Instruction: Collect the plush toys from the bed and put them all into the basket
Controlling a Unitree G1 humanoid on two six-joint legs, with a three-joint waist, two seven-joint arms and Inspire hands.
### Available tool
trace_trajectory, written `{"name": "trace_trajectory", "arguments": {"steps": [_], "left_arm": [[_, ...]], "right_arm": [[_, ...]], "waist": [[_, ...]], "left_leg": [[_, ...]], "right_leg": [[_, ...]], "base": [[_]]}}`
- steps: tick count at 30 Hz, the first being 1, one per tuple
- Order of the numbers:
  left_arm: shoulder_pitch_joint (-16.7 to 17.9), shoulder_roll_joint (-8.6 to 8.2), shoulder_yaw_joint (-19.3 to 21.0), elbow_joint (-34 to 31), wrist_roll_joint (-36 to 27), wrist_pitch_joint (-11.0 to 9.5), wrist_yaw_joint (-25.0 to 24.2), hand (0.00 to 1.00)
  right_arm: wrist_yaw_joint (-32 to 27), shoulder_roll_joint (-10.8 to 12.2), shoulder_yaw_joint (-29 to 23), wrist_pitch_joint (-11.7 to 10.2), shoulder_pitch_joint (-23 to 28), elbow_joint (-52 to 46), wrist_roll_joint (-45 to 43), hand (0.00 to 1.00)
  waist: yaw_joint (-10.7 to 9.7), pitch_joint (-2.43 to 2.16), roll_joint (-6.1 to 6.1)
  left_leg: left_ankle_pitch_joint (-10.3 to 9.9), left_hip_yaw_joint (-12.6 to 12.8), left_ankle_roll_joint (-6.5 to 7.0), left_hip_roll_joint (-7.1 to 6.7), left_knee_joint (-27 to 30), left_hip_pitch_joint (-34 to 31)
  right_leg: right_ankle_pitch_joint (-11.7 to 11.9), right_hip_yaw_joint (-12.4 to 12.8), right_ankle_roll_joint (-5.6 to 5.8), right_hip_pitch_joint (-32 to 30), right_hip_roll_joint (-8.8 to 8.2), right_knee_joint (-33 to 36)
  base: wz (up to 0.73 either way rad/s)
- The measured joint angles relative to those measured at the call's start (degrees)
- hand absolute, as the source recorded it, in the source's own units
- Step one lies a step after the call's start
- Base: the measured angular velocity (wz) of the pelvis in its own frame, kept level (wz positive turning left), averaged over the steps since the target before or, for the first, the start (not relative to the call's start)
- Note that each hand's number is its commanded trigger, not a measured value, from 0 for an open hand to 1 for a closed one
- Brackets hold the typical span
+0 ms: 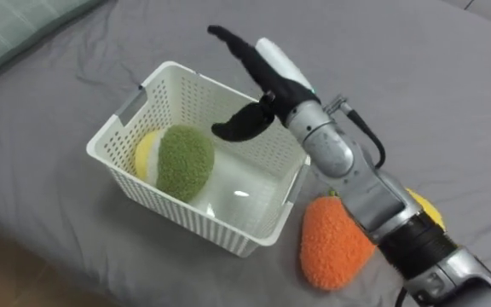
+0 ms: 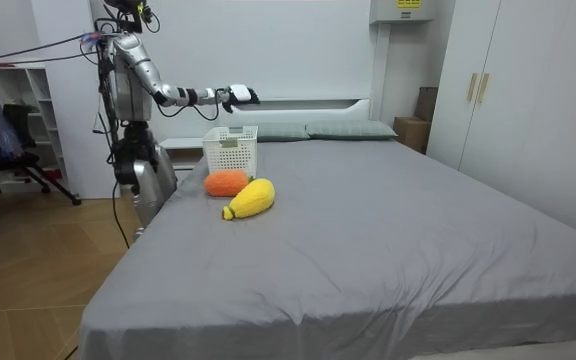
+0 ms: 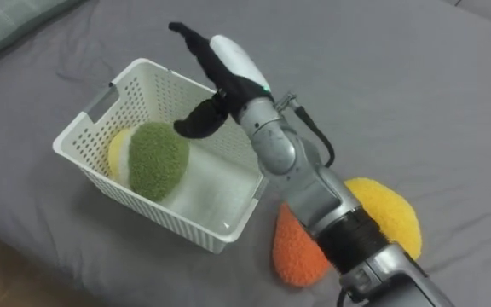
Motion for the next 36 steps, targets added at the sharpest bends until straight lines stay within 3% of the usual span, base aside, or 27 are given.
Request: {"name": "trace_trajectory", "arguments": {"steps": [1,2,4,7,10,12,17,20,26,36], "left_arm": [[0.5,-0.23,0.8,-0.2,-0.6,0.0,0.0,0.0],[1.0,-0.61,2.1,-0.3,-0.7,0.0,0.0,0.0],[1.8,-0.97,3.6,-0.5,-1.6,0.0,0.0,0.0],[2.1,-1.98,5.9,-0.7,-2.0,-0.2,0.0,0.0],[2.5,-2.04,7.9,-0.5,-2.0,-1.1,-0.1,0.0],[2.8,-2.05,8.2,-0.5,-2.0,-1.6,-0.4,0.0],[4.1,-2.09,8.3,-1.3,-1.8,-2.0,-0.6,0.0],[4.8,-2.18,8.2,-1.4,-1.8,-2.0,-0.7,0.0],[6.9,-2.44,8.2,-3.6,-1.8,-1.9,-0.8,0.0],[6.7,-2.11,8.1,-3.6,-2.8,-1.9,-1.7,0.0]], "right_arm": [[-0.6,-0.8,-2.2,-0.4,2.3,-1.9,0.1,0.0],[-1.2,-1.1,-4.9,-0.6,4.9,-3.8,0.1,0.0],[-3.0,-1.1,-8.1,-0.7,8.3,-5.3,0.4,0.0],[-4.2,-2.7,-12.8,-0.7,13.9,-6.2,0.6,0.0],[-4.9,-3.4,-16.8,-0.7,18.8,-7.2,0.7,0.0],[-5.1,-3.4,-18.8,-0.8,20.1,-7.1,1.9,0.0],[-8.1,-3.7,-24.2,-1.3,22.4,-5.4,2.2,0.0],[-8.5,-3.8,-26.1,-1.3,24.1,-4.7,3.6,0.0],[-9.7,-3.9,-26.3,-1.3,28.2,-2.3,5.7,0.0],[-10.3,-4.0,-26.1,-1.2,27.0,9.4,4.1,0.0]], "waist": [[-1.2,-0.13,0.24],[-2.1,0.13,0.95],[-3.3,-0.12,1.11],[-6.0,-0.61,2.33],[-7.1,-1.02,2.98],[-8.8,-1.18,3.37],[-12.1,-1.11,4.11],[-12.7,-0.94,4.64],[-14.2,-1.06,5.82],[-14.0,-1.06,4.93]], "left_leg": [[-0.1,0.0,0.15,-0.04,0.0,0.6],[-0.2,0.1,0.26,-0.06,-0.2,1.0],[-0.3,0.7,0.39,-0.05,-0.3,1.6],[-0.4,1.5,0.53,-0.09,-0.4,2.0],[-0.4,3.4,0.49,0.35,-1.1,3.2],[-0.4,4.0,0.45,0.52,-1.4,3.9],[-0.5,5.0,0.32,0.75,-1.3,4.9],[-0.5,5.7,0.35,0.82,-1.4,5.4],[-0.7,6.1,0.46,0.78,-1.4,6.0],[-0.7,6.0,0.46,0.68,-1.4,5.7]], "right_leg": [[0.0,0.2,0.0,0.5,-0.03,0.0],[0.0,0.4,0.0,0.8,-0.06,0.0],[0.0,1.2,0.01,1.1,-0.08,0.0],[0.0,2.0,0.08,1.2,-0.19,0.1],[0.0,3.9,0.08,1.2,0.08,0.3],[0.0,4.4,0.09,1.5,0.18,0.6],[0.0,5.1,0.09,1.8,0.35,1.1],[0.1,5.9,0.07,1.9,0.41,1.2],[0.0,6.3,0.12,2.5,0.37,1.1],[-0.2,6.4,0.14,1.7,0.33,1.1]], "base": [[0.0],[-0.05],[-0.22],[-0.18],[-0.29],[-0.21],[-0.1],[-0.12],[-0.03],[0.0]]}}
